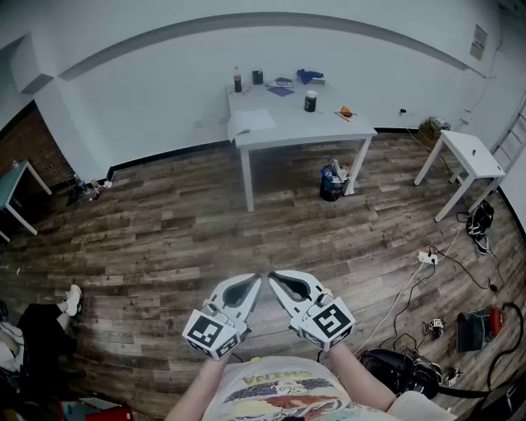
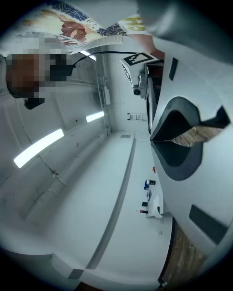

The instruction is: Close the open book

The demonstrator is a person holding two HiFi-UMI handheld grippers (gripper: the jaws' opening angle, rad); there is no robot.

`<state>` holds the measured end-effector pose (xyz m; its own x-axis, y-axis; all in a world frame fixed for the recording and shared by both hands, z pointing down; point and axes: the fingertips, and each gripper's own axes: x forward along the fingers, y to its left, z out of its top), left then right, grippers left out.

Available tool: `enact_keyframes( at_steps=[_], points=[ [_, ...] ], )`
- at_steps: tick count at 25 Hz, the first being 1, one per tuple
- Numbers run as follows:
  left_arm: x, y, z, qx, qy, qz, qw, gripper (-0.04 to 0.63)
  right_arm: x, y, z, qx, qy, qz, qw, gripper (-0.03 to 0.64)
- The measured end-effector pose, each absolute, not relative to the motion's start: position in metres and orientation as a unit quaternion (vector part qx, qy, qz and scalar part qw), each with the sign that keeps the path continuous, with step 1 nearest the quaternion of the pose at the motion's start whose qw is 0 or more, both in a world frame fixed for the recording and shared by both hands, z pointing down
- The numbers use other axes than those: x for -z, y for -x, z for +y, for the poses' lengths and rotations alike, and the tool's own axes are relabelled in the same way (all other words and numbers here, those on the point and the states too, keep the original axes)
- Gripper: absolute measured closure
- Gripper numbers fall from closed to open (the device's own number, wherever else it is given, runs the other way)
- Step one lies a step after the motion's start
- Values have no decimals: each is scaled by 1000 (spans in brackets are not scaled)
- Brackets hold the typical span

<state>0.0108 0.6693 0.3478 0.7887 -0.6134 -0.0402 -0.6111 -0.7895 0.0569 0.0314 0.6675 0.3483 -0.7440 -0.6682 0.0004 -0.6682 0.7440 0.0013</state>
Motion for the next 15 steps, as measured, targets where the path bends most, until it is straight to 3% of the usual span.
enact_keyframes(
  at_steps=[15],
  points=[
    [-343,12,673,35,-943,-329,26,582,-347,-14,673,-19,-355,-935,-7,592]
  ],
)
